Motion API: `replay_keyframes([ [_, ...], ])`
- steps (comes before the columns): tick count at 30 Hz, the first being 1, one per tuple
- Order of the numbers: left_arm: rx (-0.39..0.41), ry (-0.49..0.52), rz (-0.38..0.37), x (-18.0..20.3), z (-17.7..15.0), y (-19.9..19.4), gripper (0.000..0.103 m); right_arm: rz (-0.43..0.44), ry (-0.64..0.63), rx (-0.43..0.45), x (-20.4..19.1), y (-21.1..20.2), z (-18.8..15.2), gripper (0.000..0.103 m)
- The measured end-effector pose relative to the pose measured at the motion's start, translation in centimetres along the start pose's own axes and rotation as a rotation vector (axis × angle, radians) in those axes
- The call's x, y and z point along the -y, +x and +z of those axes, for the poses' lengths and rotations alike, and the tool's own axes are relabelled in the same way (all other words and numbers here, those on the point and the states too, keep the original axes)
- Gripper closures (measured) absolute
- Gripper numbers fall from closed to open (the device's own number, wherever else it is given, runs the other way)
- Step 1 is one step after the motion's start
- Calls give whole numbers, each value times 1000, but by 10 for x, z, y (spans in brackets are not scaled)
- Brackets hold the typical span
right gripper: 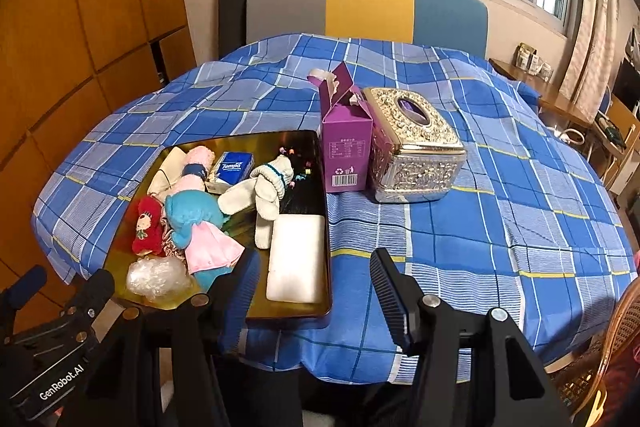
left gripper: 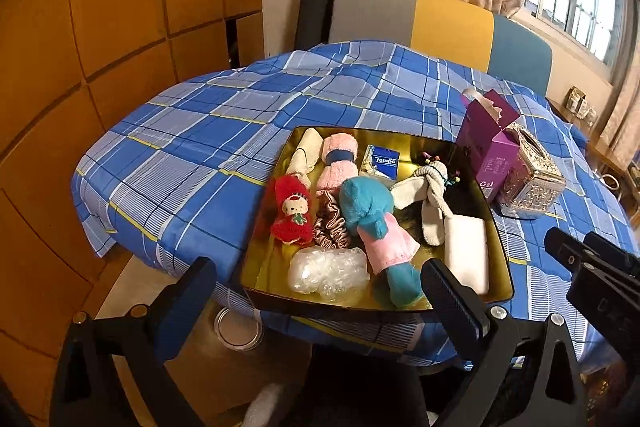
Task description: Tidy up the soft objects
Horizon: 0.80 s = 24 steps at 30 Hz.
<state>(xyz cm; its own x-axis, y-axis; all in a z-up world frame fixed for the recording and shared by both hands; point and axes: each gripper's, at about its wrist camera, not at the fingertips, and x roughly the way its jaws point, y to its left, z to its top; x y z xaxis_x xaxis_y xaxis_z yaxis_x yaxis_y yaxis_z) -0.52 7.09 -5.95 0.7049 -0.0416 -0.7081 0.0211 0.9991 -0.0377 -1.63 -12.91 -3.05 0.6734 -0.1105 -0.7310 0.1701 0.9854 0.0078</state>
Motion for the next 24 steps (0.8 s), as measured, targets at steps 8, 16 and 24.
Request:
replay_keyframes([
  [8, -7, 1, 8, -2, 0, 3, 0, -8, 1, 19, 0, -4, 1, 45],
  [16, -10, 10, 16, -1, -1, 6, 0, -5, -2, 12, -2, -3, 1, 45],
  [24, -18, 2, 17, -1, -2, 8, 0, -4, 3, 10, -1, -2, 0, 45],
])
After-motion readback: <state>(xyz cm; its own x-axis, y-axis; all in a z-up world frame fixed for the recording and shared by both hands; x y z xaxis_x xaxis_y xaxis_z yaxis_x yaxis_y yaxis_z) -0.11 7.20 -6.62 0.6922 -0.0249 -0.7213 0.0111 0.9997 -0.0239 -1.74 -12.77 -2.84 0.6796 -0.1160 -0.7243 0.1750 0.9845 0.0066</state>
